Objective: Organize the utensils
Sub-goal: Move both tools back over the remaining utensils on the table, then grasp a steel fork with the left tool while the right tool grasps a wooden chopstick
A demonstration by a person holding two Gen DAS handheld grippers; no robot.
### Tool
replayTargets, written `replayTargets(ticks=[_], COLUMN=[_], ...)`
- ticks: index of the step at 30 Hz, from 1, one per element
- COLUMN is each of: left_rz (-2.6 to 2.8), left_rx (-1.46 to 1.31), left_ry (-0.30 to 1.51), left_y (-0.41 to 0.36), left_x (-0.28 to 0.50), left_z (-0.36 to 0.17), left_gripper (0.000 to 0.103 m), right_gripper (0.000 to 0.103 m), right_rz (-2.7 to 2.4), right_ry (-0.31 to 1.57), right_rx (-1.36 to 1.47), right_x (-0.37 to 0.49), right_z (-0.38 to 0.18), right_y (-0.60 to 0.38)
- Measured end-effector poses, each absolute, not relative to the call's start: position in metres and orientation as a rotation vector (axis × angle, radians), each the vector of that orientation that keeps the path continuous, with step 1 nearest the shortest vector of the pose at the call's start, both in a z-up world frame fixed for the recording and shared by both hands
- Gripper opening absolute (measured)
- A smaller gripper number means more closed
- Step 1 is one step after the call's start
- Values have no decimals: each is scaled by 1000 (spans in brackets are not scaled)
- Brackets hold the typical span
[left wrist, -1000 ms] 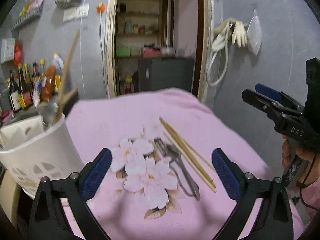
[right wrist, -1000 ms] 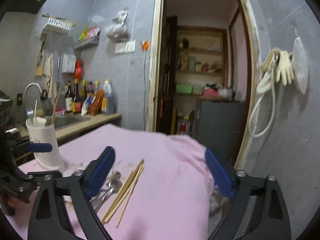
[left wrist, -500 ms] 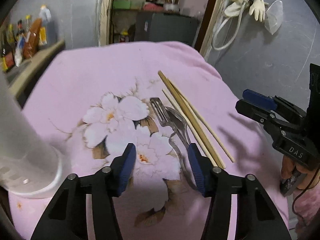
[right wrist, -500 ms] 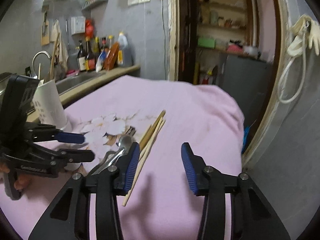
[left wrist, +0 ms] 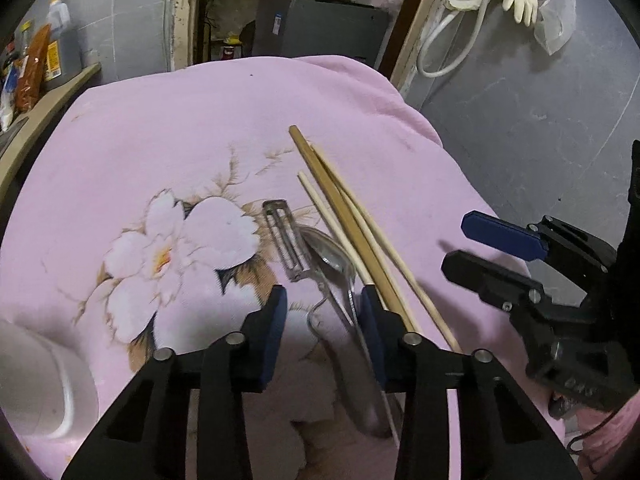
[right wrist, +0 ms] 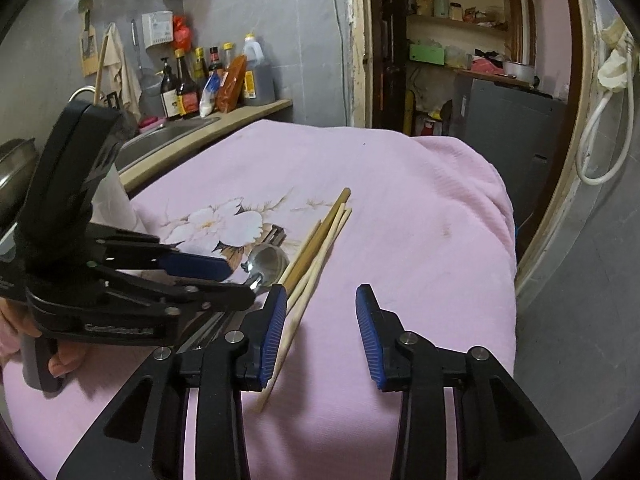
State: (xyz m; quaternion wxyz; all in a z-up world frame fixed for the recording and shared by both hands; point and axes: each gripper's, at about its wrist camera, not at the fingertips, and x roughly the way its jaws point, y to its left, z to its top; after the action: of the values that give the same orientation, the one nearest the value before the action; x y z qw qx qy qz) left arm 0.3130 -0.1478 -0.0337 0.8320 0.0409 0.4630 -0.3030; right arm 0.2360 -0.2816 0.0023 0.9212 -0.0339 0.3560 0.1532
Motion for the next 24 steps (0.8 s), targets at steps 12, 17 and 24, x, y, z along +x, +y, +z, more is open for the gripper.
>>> replayTargets(ticks=[12, 17, 24], left_rz=[-638, -642, -651], left_rx=[46, 37, 8], left_ry=[995, 996, 993], left_y=[-136, -132, -115], left_x=[314, 310, 297], left_z=[-33, -32, -28], left_gripper=[15, 14, 12], right_gripper=[33, 33, 16], right_rz=[338, 357, 321], right_ry=[807, 851, 870], right_rx=[-46, -60, -95], right_x=[248, 253, 255], right_z=[-7, -15, -19], right_y=[-280, -273, -268])
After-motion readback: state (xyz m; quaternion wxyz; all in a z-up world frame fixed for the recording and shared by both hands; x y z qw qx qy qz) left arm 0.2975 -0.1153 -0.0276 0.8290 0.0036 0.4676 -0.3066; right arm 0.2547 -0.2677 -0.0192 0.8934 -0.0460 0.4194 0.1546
